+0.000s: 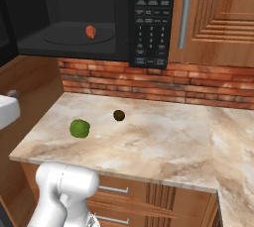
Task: Close the microwave door.
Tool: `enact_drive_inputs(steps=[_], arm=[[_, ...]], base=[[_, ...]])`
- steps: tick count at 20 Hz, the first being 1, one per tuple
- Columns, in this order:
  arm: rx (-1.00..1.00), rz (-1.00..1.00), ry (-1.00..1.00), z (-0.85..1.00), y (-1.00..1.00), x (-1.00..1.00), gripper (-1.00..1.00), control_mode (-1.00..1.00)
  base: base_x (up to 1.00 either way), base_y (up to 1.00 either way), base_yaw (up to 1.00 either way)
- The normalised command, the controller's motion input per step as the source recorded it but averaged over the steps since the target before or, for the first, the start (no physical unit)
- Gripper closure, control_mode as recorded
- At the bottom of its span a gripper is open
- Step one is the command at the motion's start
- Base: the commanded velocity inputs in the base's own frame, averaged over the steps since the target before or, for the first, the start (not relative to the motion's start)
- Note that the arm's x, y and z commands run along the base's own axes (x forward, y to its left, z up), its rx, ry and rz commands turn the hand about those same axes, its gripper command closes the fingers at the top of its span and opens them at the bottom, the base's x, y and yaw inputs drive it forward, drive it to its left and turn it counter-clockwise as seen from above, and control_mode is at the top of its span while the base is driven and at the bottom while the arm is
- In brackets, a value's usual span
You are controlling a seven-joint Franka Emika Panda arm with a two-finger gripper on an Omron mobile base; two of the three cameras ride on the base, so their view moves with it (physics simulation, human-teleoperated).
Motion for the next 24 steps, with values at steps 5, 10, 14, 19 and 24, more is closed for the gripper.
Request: enact_drive_inputs(steps=[5, 10, 14, 19, 24], arm=[[0.0, -0.01, -0.29, 0.0, 0.21, -1.0, -1.0, -1.0], [0.0, -0.06, -0.27, 0.0, 0.41, -1.0, -1.0, -1.0], [-0.01, -0.1, -0.21, 0.0, 0.68, -1.0, -1.0, -1.0], [-0.09, -0.22, -0.03, -0.16, 1.0, -0.55, -1.0, -1.0], [-0.11, -0.27, 0.0, -0.25, 1.0, -0.05, -1.0, -1.0]], base=[[0.0, 0.0, 0.0], [0.0, 0.0, 0.0], [0.0, 0.0, 0.0], [0.0, 0.0, 0.0], [0.0, 0.0, 0.0]])
